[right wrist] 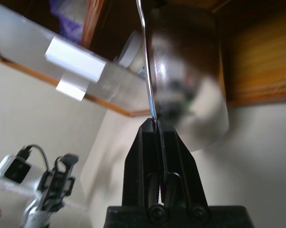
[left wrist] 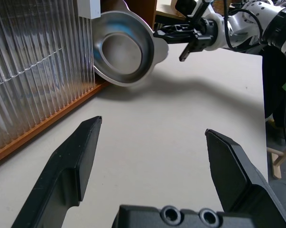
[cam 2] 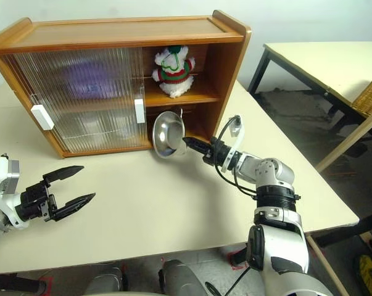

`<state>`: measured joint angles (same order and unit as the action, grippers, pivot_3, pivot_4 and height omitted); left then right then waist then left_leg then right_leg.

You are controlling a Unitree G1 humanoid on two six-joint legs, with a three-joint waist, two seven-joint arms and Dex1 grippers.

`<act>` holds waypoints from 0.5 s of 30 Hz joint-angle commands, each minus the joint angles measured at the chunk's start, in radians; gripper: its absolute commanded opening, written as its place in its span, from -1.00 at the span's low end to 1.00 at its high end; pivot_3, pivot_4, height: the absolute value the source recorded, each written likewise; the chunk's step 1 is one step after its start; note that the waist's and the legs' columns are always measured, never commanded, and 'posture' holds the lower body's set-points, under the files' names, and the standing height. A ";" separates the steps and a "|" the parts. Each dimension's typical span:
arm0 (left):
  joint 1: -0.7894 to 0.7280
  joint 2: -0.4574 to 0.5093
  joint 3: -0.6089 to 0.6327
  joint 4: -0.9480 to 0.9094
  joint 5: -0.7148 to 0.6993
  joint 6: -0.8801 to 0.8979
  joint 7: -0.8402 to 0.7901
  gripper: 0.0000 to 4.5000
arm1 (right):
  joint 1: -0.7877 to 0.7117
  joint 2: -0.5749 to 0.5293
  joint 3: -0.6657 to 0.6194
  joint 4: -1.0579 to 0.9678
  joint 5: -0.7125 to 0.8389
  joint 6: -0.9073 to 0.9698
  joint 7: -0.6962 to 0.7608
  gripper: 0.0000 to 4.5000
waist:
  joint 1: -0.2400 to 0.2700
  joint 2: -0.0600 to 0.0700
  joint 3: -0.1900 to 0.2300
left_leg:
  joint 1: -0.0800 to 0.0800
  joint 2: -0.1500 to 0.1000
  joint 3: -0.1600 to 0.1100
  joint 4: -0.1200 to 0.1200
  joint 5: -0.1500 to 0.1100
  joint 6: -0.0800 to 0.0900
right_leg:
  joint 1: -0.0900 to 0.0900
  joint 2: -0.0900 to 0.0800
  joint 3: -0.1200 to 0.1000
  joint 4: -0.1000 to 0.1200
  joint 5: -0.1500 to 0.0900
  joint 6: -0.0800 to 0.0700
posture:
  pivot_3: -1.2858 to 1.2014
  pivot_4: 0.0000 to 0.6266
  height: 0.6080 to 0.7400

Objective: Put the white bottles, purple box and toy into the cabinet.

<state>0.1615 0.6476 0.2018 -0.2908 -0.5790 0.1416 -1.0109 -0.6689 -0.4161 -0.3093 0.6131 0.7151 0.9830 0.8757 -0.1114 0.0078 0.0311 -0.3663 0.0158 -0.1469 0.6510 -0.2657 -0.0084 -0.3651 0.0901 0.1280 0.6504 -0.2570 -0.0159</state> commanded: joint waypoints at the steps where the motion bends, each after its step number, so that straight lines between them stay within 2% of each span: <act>1: 0.004 0.004 0.011 -0.002 0.004 -0.009 -0.007 1.00 | -0.032 0.018 -0.008 0.060 -0.033 -0.065 -0.033 -0.99 | 0.000 0.000 0.000 | 0.000 0.000 0.000 0.000 0.000 0.000 | 0.000 0.000 0.000 0.000 0.001 0.000 | -0.08 -0.90 1.00; 15: 0.006 0.005 0.010 -0.003 0.006 -0.009 -0.009 1.00 | -0.101 0.077 -0.021 0.196 -0.087 -0.243 -0.098 -0.99 | -0.001 0.001 0.000 | 0.000 0.001 0.000 -0.001 -0.001 0.001 | -0.001 0.000 0.000 0.000 0.006 -0.006 | -0.08 -0.90 1.00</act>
<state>0.1618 0.6477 0.2018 -0.2908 -0.5788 0.1392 -1.0167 -0.7601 -0.3457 -0.3142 0.7960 0.6399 0.7588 0.7924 -0.1120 0.0083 0.0308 -0.3664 0.0170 -0.1472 0.6499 -0.2666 -0.0073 -0.3660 0.0901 0.1276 0.6504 -0.2512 -0.0221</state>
